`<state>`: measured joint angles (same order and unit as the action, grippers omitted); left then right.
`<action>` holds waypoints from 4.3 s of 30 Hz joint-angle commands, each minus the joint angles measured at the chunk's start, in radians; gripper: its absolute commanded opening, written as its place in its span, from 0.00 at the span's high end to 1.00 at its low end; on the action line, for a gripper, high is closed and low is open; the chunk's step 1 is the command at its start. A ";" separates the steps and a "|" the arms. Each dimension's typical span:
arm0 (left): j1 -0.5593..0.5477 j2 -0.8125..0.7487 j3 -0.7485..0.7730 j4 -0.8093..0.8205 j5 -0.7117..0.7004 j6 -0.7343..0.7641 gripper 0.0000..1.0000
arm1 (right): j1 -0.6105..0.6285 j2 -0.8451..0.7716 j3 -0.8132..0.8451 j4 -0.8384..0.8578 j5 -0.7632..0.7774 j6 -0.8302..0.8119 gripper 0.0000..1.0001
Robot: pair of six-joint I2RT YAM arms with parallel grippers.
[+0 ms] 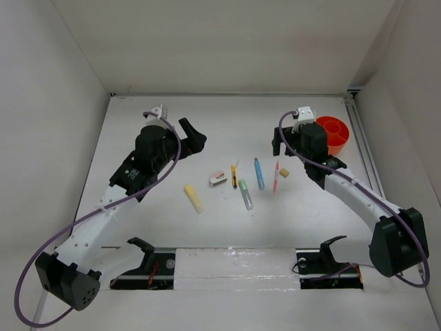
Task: Sort the stationery into containers
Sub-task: Place the pen in the storage box, then pick up the pen from the center of the board, then close the pen cap on the pen.
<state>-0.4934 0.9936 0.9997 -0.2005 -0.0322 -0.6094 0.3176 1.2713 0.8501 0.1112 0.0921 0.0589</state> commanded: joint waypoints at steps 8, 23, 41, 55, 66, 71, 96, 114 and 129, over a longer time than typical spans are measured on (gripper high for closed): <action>-0.001 0.082 0.112 -0.065 -0.057 -0.041 0.00 | 0.163 -0.132 -0.094 -0.455 0.313 0.278 0.10; -0.001 0.109 0.140 -0.102 -0.075 -0.021 0.00 | 0.149 0.128 -0.080 -0.288 0.146 0.254 0.35; -0.001 0.109 0.140 -0.102 -0.075 -0.003 0.00 | 0.178 0.302 0.007 -0.268 0.144 0.283 0.44; -0.001 0.091 0.140 -0.120 -0.094 0.007 0.00 | 0.143 0.393 0.029 -0.314 0.074 0.312 0.66; -0.001 0.120 0.128 -0.097 -0.055 0.007 0.00 | 0.094 0.379 -0.011 -0.197 -0.058 0.231 1.00; -0.013 0.270 0.236 -0.135 -0.015 0.007 0.00 | 0.094 0.235 0.000 -0.208 0.001 0.199 1.00; -0.201 1.149 0.899 -0.442 -0.113 0.208 0.11 | -0.034 -0.540 -0.034 -0.493 -0.018 -0.002 1.00; -0.263 1.249 0.936 -0.461 -0.161 0.284 0.41 | -0.052 -0.501 -0.056 -0.465 -0.098 -0.033 1.00; -0.272 1.303 0.927 -0.462 -0.146 0.293 0.55 | -0.061 -0.530 -0.075 -0.466 -0.098 -0.042 1.00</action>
<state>-0.7517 2.2917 1.9121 -0.6533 -0.1799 -0.3260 0.2619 0.7563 0.7906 -0.3882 0.0029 0.0296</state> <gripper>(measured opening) 0.449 0.099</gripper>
